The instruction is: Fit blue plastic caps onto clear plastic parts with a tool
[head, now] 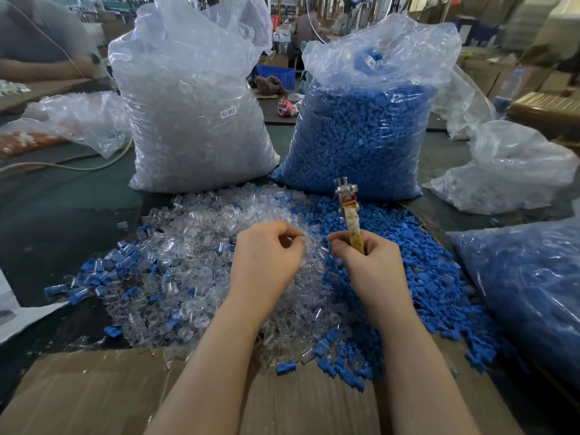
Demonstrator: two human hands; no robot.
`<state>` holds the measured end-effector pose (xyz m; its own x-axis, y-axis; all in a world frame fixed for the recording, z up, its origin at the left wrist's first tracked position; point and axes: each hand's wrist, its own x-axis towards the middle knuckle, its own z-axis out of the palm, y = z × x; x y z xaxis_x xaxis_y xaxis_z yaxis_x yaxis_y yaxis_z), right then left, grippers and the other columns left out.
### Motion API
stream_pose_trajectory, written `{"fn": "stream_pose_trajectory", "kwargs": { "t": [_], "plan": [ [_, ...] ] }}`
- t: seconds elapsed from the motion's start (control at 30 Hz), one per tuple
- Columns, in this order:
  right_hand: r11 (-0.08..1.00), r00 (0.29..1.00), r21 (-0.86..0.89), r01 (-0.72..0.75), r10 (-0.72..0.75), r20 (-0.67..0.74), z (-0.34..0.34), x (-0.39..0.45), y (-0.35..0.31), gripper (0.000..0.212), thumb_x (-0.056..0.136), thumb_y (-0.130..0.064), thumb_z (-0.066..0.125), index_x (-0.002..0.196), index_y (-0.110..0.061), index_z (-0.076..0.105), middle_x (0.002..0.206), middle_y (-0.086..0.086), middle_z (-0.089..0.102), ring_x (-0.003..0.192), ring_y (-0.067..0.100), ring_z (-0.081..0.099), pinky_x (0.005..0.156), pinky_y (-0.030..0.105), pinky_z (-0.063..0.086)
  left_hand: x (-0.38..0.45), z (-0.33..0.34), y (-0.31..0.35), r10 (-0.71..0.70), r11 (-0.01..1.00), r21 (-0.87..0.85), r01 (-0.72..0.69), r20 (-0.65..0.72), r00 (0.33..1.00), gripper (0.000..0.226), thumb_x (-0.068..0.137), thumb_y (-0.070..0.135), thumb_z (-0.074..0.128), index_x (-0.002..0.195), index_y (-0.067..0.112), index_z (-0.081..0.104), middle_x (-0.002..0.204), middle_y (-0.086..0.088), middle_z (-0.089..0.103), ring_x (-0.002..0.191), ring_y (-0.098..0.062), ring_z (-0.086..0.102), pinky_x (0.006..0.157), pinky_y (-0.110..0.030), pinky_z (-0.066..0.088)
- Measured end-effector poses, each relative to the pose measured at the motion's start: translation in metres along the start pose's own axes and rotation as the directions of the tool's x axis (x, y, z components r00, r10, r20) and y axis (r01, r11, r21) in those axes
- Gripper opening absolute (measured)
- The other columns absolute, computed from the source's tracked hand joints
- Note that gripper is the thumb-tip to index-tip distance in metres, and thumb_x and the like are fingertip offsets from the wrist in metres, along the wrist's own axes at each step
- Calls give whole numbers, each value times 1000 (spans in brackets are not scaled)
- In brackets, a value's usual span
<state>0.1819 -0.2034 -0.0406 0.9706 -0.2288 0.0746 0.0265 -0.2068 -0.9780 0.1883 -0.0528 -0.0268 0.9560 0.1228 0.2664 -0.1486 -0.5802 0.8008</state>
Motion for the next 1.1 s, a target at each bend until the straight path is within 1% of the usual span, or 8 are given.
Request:
{"fn": "stream_pose_trajectory", "kwargs": {
  "t": [0.13,0.23,0.37,0.47,0.53,0.6,0.73,1.1],
  "plan": [
    [998,999,-48,42,-41,15,0,0,-2,12,88,-15,71,80,-24,74,68,-2,67,56,1,52,50,10,42,-2,-1,2,-71,988,-133,78,58,996,17,86,16,71,78,31,73,63,11,71,62,2,69,61,-16,56],
    [997,998,-48,60,-59,22,3,-1,-4,16,88,-12,70,81,-26,73,69,-2,68,54,5,50,48,11,41,-1,0,3,-132,965,-218,149,91,987,18,83,13,73,75,30,74,66,11,73,69,-3,71,71,-26,61],
    [998,996,6,63,-64,62,4,-3,-3,19,91,-10,64,85,-25,74,52,-2,57,45,8,40,40,18,34,0,1,5,-207,902,-360,237,122,971,16,83,15,76,72,26,75,67,5,74,70,-11,74,76,-36,62],
    [997,996,22,76,-77,54,3,-4,-2,19,93,-11,62,85,-24,74,45,-9,47,40,7,32,40,19,29,-1,2,5,-238,870,-417,265,116,964,13,80,10,79,74,22,76,68,2,75,69,-12,74,74,-32,61],
    [993,992,-7,119,-119,31,4,-4,-4,19,92,-14,65,82,-27,73,55,-1,58,45,18,39,47,23,38,-2,2,6,-267,829,-481,287,112,957,11,79,6,79,78,17,75,69,-1,75,71,-16,74,68,-27,59],
    [987,988,-30,156,-155,5,5,-4,-4,19,90,-14,68,79,-29,70,70,5,66,64,27,54,56,29,46,-2,2,8,-300,760,-566,319,130,945,14,79,0,77,86,11,71,70,-4,75,72,-18,74,65,-23,59],
    [978,978,-43,203,-205,-40,8,-5,-4,15,89,-17,69,80,-28,65,74,-3,66,62,14,57,59,26,49,-3,2,11,-344,622,-680,388,208,916,19,80,-5,72,93,10,71,68,-3,74,67,-12,71,64,-21,59],
    [968,964,-47,246,-250,-96,13,-6,-5,16,91,-20,68,81,-30,61,70,-9,65,63,5,58,57,19,46,-4,8,19,-352,542,-716,441,284,892,8,82,0,72,79,7,68,70,-10,74,65,-14,71,59,-21,58]
  ]
}}
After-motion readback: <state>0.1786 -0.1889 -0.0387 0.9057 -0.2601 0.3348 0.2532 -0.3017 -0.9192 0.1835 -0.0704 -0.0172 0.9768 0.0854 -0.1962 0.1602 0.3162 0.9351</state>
